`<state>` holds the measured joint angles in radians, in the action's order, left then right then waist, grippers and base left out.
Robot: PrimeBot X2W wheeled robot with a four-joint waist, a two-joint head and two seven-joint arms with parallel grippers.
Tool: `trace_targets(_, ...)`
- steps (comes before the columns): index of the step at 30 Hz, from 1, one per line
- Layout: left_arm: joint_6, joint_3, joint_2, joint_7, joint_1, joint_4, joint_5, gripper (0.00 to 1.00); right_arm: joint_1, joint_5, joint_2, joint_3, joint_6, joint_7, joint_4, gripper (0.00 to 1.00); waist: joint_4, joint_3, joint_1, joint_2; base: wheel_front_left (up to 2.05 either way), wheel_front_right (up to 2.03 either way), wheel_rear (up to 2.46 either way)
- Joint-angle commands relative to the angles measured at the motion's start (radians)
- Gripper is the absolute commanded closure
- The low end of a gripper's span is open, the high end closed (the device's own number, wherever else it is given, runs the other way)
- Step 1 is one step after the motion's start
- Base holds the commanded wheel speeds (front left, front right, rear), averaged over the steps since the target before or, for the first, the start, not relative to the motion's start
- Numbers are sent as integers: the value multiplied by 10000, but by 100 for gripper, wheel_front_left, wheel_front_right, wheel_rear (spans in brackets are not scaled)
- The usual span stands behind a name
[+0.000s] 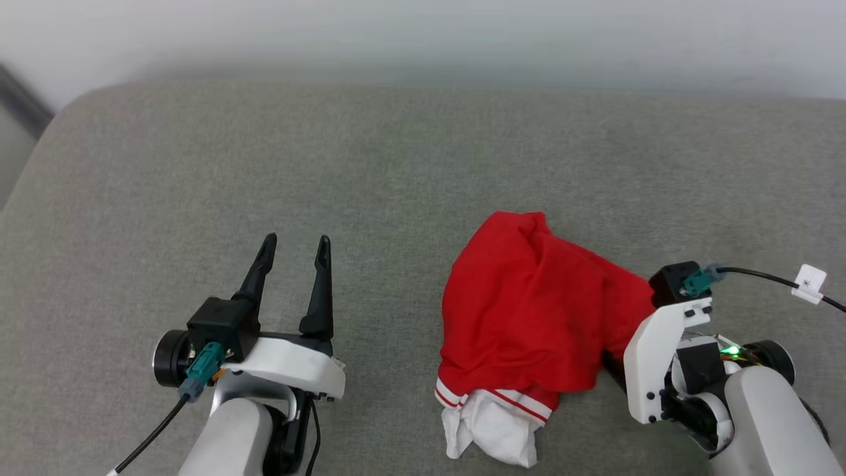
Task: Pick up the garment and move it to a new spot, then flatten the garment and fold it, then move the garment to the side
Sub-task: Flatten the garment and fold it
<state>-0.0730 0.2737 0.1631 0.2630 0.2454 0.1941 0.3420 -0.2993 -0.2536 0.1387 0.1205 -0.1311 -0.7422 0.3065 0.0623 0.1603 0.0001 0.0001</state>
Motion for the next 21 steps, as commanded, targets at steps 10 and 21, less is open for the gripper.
trace_targets(10, 271, -500, -345, 26, 156, 64, -358, 0, -542, -742, 213, 632, 4, -367, 1096, 100, 305, 492, -1, -1, 0, 0, 0)
trace_targets(21, 444, -851, -527, 26, -105, 192, -618, 0, -1473, 324, 1206, -1557, 7, 2253, -173, 100, -60, 289, -1, -1, 0, 0, 0)
